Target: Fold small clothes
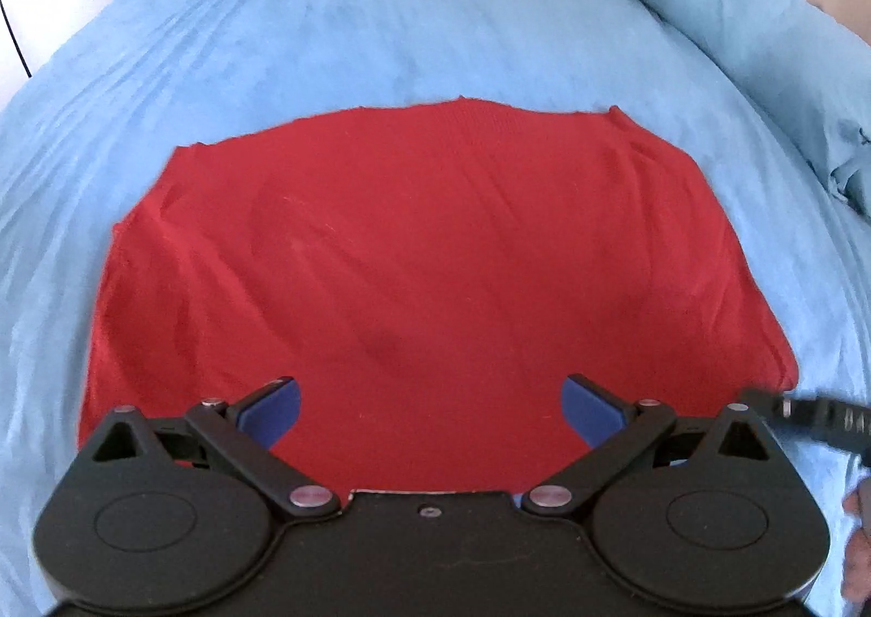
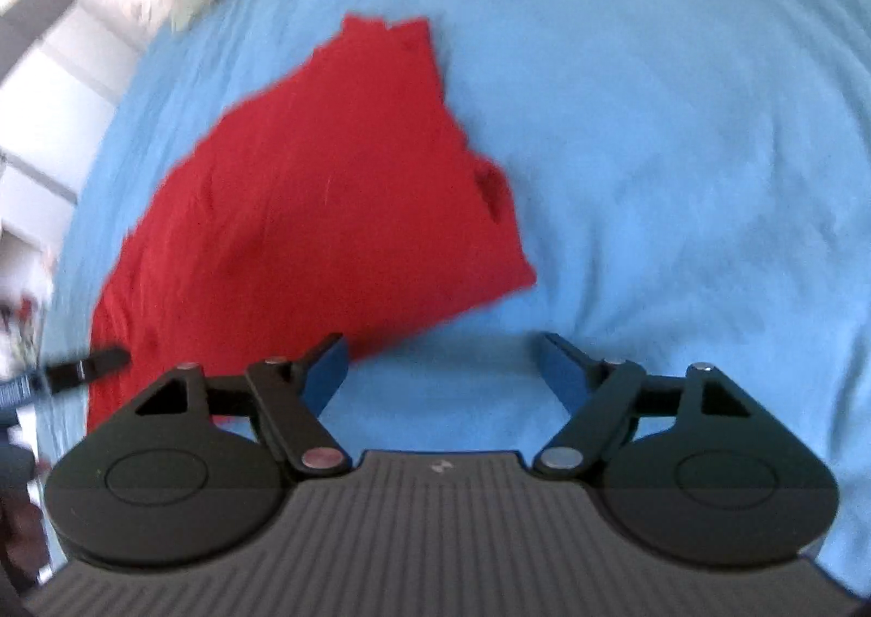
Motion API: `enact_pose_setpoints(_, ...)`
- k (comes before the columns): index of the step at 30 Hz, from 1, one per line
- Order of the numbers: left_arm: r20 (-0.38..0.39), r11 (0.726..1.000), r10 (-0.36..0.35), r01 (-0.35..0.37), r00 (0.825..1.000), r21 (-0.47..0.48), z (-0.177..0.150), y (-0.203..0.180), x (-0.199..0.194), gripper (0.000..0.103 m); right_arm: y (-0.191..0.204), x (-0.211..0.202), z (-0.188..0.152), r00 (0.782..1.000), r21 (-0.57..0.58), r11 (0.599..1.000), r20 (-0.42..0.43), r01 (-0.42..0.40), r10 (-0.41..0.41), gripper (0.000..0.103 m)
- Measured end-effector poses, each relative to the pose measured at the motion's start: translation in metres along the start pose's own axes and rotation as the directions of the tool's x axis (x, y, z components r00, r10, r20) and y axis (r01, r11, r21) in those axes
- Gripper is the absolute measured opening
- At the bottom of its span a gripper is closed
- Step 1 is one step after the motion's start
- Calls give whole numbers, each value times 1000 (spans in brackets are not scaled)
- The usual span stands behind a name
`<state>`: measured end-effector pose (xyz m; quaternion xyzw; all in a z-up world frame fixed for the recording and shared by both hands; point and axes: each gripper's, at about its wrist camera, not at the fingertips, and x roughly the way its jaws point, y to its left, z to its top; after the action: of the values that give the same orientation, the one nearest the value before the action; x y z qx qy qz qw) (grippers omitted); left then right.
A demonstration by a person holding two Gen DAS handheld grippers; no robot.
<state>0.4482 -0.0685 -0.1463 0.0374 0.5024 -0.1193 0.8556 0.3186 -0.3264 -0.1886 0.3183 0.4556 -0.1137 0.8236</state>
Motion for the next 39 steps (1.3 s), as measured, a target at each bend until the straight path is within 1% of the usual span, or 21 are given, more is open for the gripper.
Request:
enact_pose_setpoints(2, 8, 1000, -2, 2, 1000, 10, 1, -2, 3, 103, 1, 8, 10, 999, -19, 1000, 45, -12, 13, 93)
enact_pose_setpoints(4, 20, 1000, -8, 7, 1000, 17, 4, -4, 4, 103, 2, 17, 28, 998, -82, 996, 62, -29, 34, 93)
enact_pose_setpoints(6, 30, 1000, -13, 13, 999, 17, 7, -5, 6, 103, 0, 28, 51, 997, -129, 989, 34, -69, 74, 92)
enact_pose_setpoints(8, 38, 1000, -13, 13, 999, 11, 9, -5, 10, 103, -3, 41, 70, 993, -166, 980, -12, -114, 113, 92)
enact_pose_setpoints(10, 51, 1000, -3, 3, 999, -1, 14, -3, 14, 103, 3, 54, 90, 990, -219, 965, -56, -141, 132, 90)
enact_pose_setpoints(12, 61, 1000, 11, -9, 998, -22, 19, 1, 20, 103, 11, 65, 107, 987, -247, 956, -85, -156, 139, 86)
enact_pose_setpoints(16, 78, 997, 37, -32, 996, -75, 34, 17, 35, 103, 22, 81, 128, 980, -244, 951, -112, -190, 167, 70)
enact_pose_setpoints(18, 84, 995, 55, -48, 995, -89, 41, 26, 44, 103, 27, 91, 135, 976, -231, 951, -125, -205, 180, 67)
enact_pose_setpoints(19, 82, 994, 63, -55, 995, -96, 43, 30, 48, 103, 31, 97, 138, 976, -226, 953, -131, -202, 176, 63)
enact_pose_setpoints(20, 78, 993, 72, -63, 994, -103, 45, 34, 53, 103, 30, 99, 140, 976, -230, 953, -133, -198, 170, 55)
enact_pose_setpoints(21, 73, 992, 78, -69, 994, -109, 46, 37, 57, 103, 32, 100, 140, 977, -240, 952, -136, -193, 164, 51)
enact_pose_setpoints(23, 57, 990, 92, -85, 994, -113, 48, 43, 67, 101, 39, 98, 142, 979, -255, 950, -141, -181, 148, 36)
enact_pose_setpoints(25, 37, 989, 101, -96, 994, -109, 47, 47, 77, 99, 49, 91, 142, 983, -279, 948, -138, -156, 122, 34)
enact_pose_setpoints(27, 32, 991, 98, -95, 995, -96, 46, 47, 82, 100, 63, 84, 144, 985, -306, 941, -137, -145, 108, 33)
enact_pose_setpoints(30, 27, 993, 104, -103, 994, -60, 44, 46, 87, 102, 87, 68, 151, 981, -321, 932, -142, -169, 129, 32)
enact_pose_setpoints(32, 18, 995, 85, -84, 996, -53, 46, 49, 84, 101, 112, 58, 157, 977, -328, 924, -154, -194, 150, 31)
enact_pose_setpoints(33, 13, 996, 65, -64, 998, -57, 48, 53, 80, 99, 125, 54, 158, 974, -333, 920, -161, -207, 161, 31)
enact_pose_setpoints(35, 18, 997, 41, -40, 999, -61, 50, 64, 69, 97, 160, 48, 159, 967, -351, 906, -177, -236, 183, 31)
enact_pose_setpoints(39, 58, 998, 45, -42, 997, -45, 46, 100, 29, 97, 241, 45, 146, 951, -404, 866, -221, -293, 219, 31)
